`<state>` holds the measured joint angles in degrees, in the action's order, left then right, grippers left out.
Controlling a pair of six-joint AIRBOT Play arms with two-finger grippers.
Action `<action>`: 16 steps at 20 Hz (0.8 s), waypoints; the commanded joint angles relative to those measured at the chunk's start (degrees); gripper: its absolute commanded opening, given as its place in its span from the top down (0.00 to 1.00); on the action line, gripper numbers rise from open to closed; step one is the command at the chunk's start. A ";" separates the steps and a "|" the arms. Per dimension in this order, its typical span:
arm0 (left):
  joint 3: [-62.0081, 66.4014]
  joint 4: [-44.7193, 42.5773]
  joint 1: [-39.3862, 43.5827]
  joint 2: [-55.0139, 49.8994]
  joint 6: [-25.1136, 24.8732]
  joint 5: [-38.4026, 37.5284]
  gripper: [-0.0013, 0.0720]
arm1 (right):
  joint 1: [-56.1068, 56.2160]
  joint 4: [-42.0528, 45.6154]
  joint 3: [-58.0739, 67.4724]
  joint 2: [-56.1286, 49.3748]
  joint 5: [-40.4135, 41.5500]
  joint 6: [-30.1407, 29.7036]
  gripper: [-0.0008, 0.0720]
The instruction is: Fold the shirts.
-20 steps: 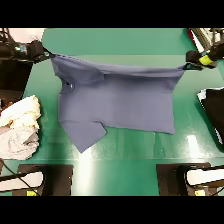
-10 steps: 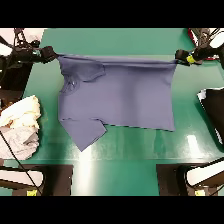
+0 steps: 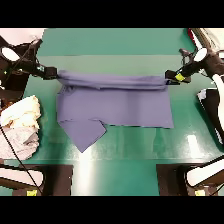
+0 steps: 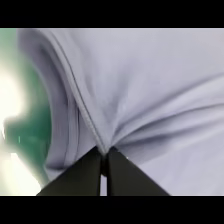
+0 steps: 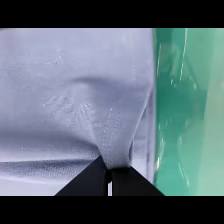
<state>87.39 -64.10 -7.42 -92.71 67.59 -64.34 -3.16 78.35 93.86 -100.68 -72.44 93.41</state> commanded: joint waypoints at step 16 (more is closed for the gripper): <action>-28.09 -6.75 -0.07 24.57 17.68 -4.44 0.30 | -3.56 -3.82 -2.25 16.35 -12.00 -5.49 0.43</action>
<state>71.35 -73.93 -7.51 -77.71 81.71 -73.17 -5.50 74.74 91.64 -87.92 -83.72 88.36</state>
